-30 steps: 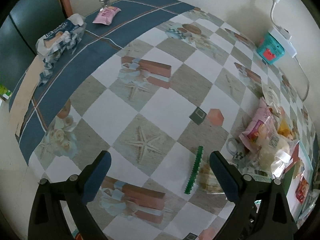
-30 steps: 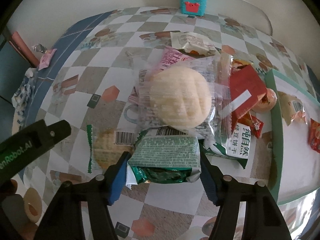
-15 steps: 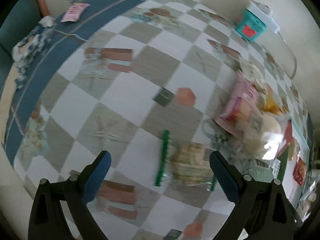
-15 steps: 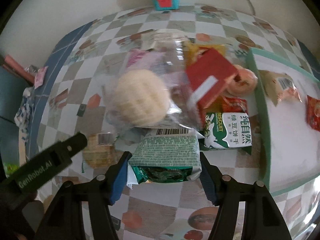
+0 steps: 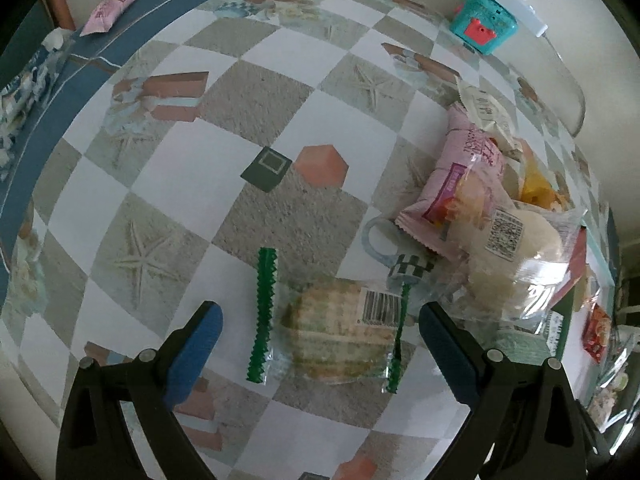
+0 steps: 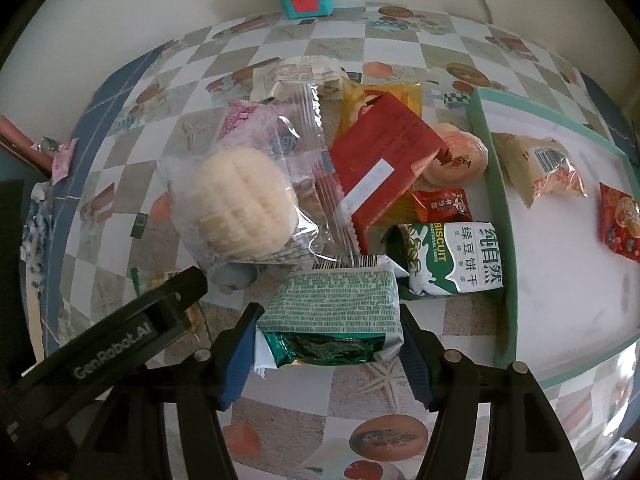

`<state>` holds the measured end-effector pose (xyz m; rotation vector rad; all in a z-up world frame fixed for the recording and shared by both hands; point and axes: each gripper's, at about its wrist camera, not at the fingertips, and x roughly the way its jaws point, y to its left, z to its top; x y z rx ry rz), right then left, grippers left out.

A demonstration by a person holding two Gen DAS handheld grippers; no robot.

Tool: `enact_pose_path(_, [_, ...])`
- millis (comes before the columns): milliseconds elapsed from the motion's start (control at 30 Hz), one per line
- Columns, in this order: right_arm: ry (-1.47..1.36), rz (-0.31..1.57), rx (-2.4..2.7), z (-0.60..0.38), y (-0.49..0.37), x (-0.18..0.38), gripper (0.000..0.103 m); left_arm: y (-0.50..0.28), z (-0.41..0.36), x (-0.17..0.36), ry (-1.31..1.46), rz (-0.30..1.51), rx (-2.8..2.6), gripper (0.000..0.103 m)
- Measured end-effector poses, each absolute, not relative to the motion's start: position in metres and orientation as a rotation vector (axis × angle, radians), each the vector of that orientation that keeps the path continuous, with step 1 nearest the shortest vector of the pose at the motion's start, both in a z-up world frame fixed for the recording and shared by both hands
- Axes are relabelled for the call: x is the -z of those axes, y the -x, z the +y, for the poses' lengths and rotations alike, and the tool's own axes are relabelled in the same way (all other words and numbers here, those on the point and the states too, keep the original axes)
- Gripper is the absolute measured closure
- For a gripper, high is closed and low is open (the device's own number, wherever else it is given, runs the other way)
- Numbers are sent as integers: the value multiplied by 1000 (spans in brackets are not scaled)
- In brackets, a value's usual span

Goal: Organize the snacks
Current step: 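Grasp the green-edged cookie pack with the left tool while the right tool reaches the green biscuit pack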

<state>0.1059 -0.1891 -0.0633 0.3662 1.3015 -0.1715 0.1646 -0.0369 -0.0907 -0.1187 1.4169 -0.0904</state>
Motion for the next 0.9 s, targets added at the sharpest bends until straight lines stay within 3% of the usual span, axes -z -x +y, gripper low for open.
enact_pose_path(600, [-353, 1314, 180, -186, -109, 67, 35, -171, -25, 101, 24, 1441, -27, 5])
enact_pose_path(767, [-356, 1312, 180, -187, -109, 67, 35, -170, -30, 96, 28, 1420, -18, 24])
enact_pose_path(900, [-356, 1313, 181, -187, -108, 67, 35, -171, -23, 92, 65, 1407, -10, 31])
